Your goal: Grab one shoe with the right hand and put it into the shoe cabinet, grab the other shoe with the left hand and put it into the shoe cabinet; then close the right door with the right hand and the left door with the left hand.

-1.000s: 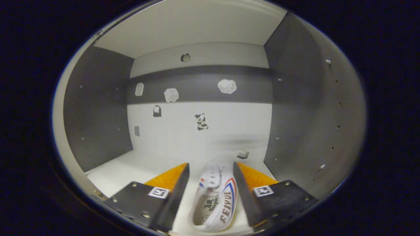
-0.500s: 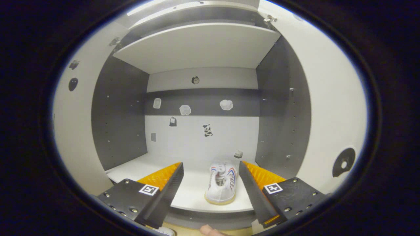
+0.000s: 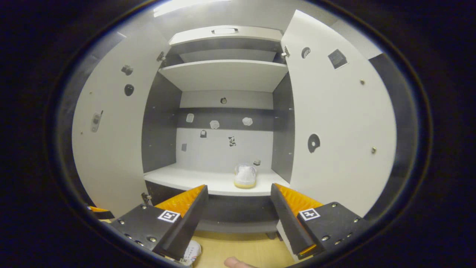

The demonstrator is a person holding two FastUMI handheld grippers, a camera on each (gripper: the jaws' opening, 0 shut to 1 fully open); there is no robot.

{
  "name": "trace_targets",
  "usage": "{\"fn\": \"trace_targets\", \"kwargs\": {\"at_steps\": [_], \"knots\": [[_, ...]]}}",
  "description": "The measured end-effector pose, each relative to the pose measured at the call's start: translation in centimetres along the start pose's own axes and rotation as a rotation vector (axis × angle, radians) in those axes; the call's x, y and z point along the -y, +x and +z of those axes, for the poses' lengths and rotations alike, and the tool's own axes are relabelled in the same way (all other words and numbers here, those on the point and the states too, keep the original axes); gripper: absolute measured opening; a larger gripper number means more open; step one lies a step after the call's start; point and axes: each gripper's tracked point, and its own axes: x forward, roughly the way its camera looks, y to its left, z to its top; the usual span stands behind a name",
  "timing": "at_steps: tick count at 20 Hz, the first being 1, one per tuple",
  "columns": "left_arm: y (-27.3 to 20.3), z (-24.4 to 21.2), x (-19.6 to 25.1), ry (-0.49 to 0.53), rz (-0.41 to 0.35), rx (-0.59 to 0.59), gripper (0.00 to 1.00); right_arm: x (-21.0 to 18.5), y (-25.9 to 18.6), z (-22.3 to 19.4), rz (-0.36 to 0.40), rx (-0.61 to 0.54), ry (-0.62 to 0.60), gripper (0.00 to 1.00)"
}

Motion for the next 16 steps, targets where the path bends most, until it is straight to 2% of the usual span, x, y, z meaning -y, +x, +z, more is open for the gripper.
{"fn": "trace_targets", "kwargs": {"at_steps": [3,8,11,12,13,16], "knots": [[1.0,-2.6,0.8,0.024,-0.010,-0.056,0.95,0.7,-5.2,-0.9,-0.006,0.015,-0.020,0.98],[3.9,-9.9,1.6,0.062,-0.020,-0.229,0.95,1.6,-11.3,-4.2,-0.031,0.002,0.056,0.99],[4.8,-14.1,1.9,0.075,-0.018,-0.320,0.95,1.7,-13.2,-4.8,-0.037,0.036,0.047,0.99],[5.2,-15.3,1.9,0.087,-0.015,-0.345,0.99,1.8,-13.5,-4.8,-0.041,0.054,0.066,0.99],[5.5,-16.4,1.8,0.098,-0.017,-0.368,0.94,2.2,-13.7,-5.3,-0.047,0.055,0.079,0.99],[6.3,-20.4,1.7,0.077,-0.035,-0.471,0.92,4.3,-14.5,-6.4,-0.092,0.020,0.076,0.98]]}}
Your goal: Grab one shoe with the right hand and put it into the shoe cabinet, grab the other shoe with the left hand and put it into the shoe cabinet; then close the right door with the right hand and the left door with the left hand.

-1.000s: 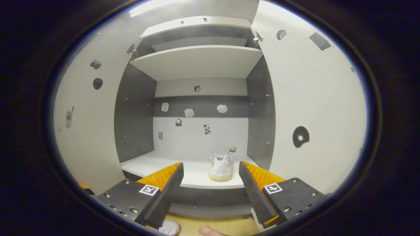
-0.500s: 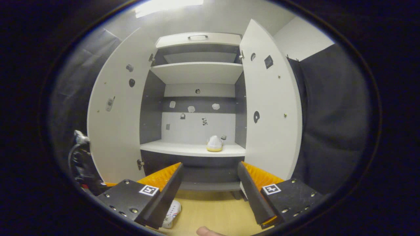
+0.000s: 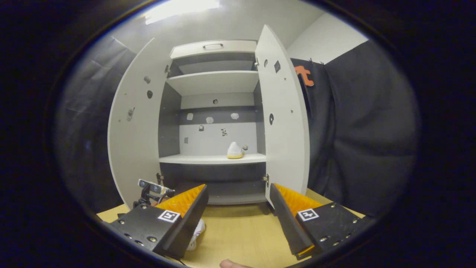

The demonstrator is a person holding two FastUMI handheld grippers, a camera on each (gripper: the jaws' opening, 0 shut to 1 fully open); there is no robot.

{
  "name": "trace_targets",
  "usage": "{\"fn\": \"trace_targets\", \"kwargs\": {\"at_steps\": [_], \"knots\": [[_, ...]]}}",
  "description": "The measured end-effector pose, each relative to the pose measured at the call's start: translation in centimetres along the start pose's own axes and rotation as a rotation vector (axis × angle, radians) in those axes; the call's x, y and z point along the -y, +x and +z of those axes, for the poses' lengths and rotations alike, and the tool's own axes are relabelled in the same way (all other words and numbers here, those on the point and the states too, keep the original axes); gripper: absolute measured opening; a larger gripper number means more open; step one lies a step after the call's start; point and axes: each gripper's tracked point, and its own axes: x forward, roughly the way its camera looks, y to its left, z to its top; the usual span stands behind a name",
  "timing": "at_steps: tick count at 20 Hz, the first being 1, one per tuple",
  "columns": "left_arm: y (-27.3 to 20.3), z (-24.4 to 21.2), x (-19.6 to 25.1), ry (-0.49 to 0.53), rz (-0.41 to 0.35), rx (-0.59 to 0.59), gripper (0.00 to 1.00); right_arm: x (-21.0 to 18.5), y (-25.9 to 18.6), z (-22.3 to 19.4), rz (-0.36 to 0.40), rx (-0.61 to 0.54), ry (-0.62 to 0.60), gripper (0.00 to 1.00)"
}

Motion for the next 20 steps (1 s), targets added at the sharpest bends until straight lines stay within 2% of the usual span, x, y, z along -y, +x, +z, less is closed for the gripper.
{"fn": "trace_targets", "kwargs": {"at_steps": [2,3,4,5,7,8,10,11,12,13,15,17,18,20], "knots": [[0.8,-1.1,0.0,-0.030,-0.013,-0.046,0.93,1.8,-0.5,0.6,-0.048,0.013,-0.014,1.00],[1.1,-1.5,-0.1,-0.035,-0.017,-0.050,0.94,2.1,-0.7,0.8,-0.061,0.018,-0.018,0.99],[1.3,-1.7,0.0,-0.035,-0.024,-0.048,0.90,2.4,-0.9,0.9,-0.068,0.021,-0.015,0.99],[1.5,-1.7,0.3,-0.038,-0.039,-0.038,0.92,2.4,-1.0,1.0,-0.069,0.025,-0.011,0.99],[1.9,-2.2,0.2,-0.066,-0.041,-0.059,0.80,2.3,-1.3,1.0,-0.063,0.028,-0.005,0.98],[2.3,-3.2,0.1,-0.098,-0.036,-0.119,0.77,2.1,-1.3,1.0,-0.058,0.028,-0.009,0.98],[2.1,-2.1,1.3,-0.158,-0.107,-0.098,0.78,2.5,-1.2,0.6,-0.069,0.019,-0.017,0.98],[1.7,-3.0,1.2,-0.145,-0.118,-0.128,0.59,2.6,-1.3,0.4,-0.077,0.015,-0.017,0.98],[2.2,-2.9,1.3,-0.123,-0.111,-0.106,0.40,2.8,-1.3,0.3,-0.081,0.012,-0.014,0.98],[2.1,-2.7,1.0,-0.089,-0.091,-0.094,0.39,2.9,-1.4,0.1,-0.084,0.011,-0.009,0.98],[1.8,-2.3,0.5,-0.060,-0.074,-0.079,0.24,3.3,-1.6,-0.5,-0.089,0.005,0.000,0.98],[1.5,-1.9,0.5,-0.072,-0.046,-0.077,0.10,3.6,-1.9,-1.1,-0.093,-0.003,0.013,0.98],[1.2,-1.6,0.5,-0.058,-0.049,-0.070,0.06,3.8,-1.9,-1.4,-0.095,-0.006,0.022,0.98],[0.5,-1.8,0.9,-0.044,-0.058,-0.075,0.05,4.0,-2.2,-1.8,-0.089,-0.011,0.031,0.98]]}}
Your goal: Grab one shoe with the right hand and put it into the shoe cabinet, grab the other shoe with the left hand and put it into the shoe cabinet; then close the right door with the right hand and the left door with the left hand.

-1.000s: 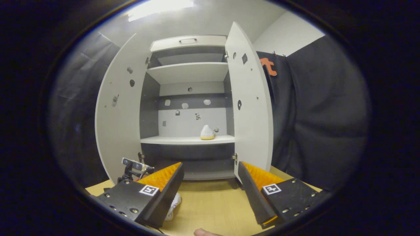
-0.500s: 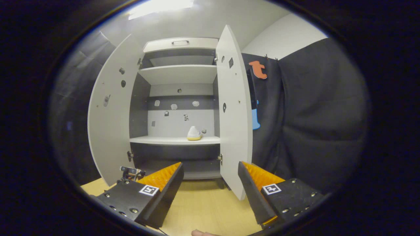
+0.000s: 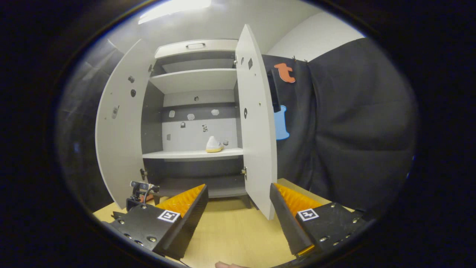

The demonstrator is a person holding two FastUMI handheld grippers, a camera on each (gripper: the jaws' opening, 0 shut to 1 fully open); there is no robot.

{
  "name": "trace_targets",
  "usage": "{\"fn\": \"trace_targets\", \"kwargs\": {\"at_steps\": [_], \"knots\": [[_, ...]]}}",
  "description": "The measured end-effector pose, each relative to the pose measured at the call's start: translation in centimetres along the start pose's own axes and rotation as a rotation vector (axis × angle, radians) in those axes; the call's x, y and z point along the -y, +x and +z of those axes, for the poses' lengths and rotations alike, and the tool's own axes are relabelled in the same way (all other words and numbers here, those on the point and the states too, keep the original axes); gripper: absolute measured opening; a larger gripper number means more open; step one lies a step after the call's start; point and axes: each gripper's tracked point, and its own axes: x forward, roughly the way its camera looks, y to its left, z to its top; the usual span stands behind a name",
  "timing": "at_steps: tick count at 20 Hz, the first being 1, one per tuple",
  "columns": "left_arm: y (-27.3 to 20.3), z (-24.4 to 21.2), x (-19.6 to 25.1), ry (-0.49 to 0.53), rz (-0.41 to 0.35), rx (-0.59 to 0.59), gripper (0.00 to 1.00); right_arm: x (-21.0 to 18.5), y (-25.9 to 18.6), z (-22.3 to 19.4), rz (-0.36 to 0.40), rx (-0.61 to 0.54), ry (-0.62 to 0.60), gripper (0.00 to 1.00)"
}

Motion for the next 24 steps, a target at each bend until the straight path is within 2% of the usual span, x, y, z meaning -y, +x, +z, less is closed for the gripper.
{"fn": "trace_targets", "kwargs": {"at_steps": [7,15,24], "knots": [[-3.5,1.6,1.7,0.047,-0.023,0.059,0.01,0.9,-0.6,-1.1,0.011,0.010,0.041,0.99],[-10.5,8.8,3.0,0.057,-0.019,0.252,0.01,0.7,0.4,-2.7,0.031,0.001,0.039,1.00],[-19.1,17.3,3.0,0.074,-0.006,0.464,0.00,0.8,-1.1,-0.2,0.060,0.077,0.073,1.00]]}}
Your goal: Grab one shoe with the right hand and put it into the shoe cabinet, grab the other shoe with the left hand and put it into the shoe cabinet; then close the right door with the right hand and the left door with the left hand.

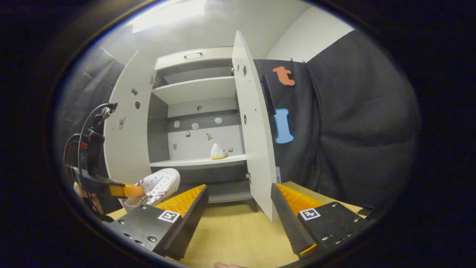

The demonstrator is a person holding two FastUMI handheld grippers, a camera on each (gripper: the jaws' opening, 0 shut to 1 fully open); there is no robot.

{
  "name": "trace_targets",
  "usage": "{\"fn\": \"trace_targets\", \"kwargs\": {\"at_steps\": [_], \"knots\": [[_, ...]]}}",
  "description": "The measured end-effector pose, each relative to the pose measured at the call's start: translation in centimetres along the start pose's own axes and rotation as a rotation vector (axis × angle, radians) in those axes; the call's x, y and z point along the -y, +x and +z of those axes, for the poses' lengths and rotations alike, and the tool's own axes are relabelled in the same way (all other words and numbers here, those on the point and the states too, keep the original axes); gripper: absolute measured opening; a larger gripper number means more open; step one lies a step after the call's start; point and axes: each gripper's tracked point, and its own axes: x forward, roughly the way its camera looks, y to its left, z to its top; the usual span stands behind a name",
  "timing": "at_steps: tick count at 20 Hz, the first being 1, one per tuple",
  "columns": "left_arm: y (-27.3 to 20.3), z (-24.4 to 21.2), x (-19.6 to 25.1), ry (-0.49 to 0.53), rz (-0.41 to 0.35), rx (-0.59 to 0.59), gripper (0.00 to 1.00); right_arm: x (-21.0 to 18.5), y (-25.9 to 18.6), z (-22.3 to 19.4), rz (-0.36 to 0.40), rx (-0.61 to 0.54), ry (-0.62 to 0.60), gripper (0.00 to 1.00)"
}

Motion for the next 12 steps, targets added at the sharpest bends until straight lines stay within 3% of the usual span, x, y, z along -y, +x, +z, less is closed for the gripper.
{"fn": "trace_targets", "kwargs": {"at_steps": [5,12], "knots": [[-0.2,6.7,-1.5,-0.011,0.032,0.093,0.00,0.5,-0.6,0.8,-0.006,0.023,0.021,1.00],[3.3,15.3,-3.0,-0.023,0.073,0.188,0.00,-0.2,-1.4,1.5,0.032,0.034,0.019,1.00]]}}
